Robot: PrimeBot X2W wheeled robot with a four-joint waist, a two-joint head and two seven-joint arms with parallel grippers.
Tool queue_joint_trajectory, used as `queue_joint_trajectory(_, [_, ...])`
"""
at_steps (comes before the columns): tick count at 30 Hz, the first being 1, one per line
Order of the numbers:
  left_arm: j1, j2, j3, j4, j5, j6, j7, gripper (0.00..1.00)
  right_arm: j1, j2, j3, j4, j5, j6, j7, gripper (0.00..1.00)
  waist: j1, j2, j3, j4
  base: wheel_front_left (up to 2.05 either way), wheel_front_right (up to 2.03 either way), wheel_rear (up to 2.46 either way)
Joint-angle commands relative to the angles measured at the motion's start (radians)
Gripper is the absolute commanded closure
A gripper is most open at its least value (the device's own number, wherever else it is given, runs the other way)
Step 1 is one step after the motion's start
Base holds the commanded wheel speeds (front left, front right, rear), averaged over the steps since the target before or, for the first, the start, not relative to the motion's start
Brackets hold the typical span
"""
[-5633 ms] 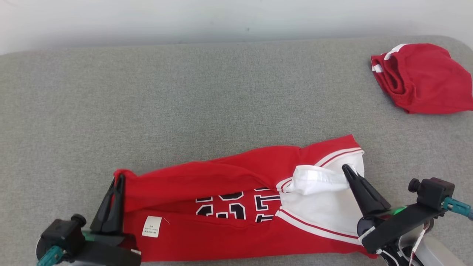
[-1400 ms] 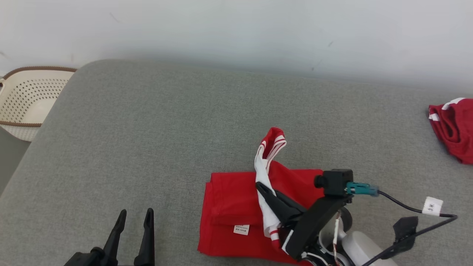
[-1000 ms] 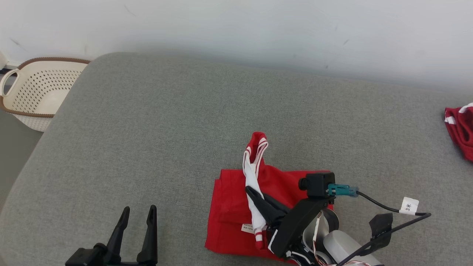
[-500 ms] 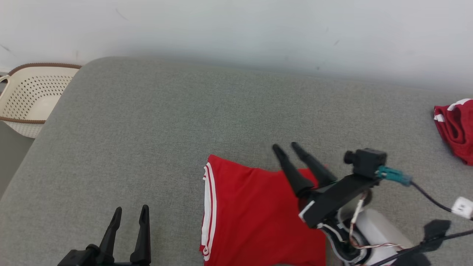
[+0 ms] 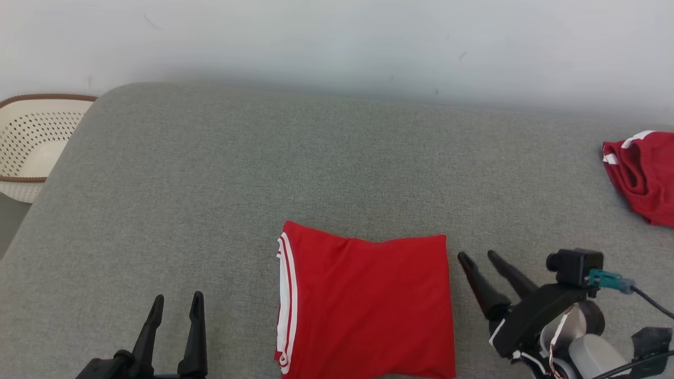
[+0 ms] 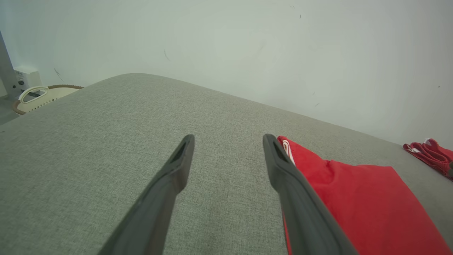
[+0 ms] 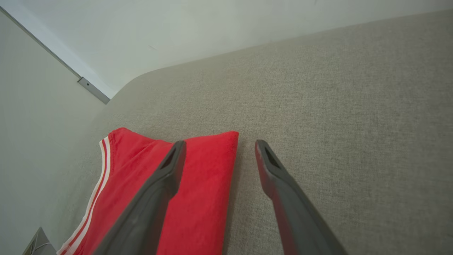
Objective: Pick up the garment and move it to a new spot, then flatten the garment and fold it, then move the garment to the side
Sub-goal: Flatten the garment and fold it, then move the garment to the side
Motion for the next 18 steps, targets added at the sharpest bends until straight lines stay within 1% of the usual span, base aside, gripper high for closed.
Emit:
queue_joint_trajectory(1, [0.007,0.0,0.006,-0.004,0.006,-0.002,0.0,0.0,0.021,0.011,0.004,-0.003,0.002,0.0,0.02,0.0,0.0001,0.0,0.005,-0.005,0.0,0.0,0.0])
queue_joint_trajectory(10, [-0.004,0.0,-0.003,-0.001,0.005,-0.003,0.0,0.0,0.063,0.042,0.023,0.02,0.022,0.0,0.111,0.0,0.0001,0.0,0.018,-0.006,0.0,0.0,0.0])
queue_joint_trajectory(18, [-0.006,0.0,-0.007,0.006,-0.002,-0.003,0.0,0.0,0.074,0.066,0.062,0.056,0.055,0.0,0.146,0.0,0.0001,0.0,0.015,0.006,0.0,0.0,0.0])
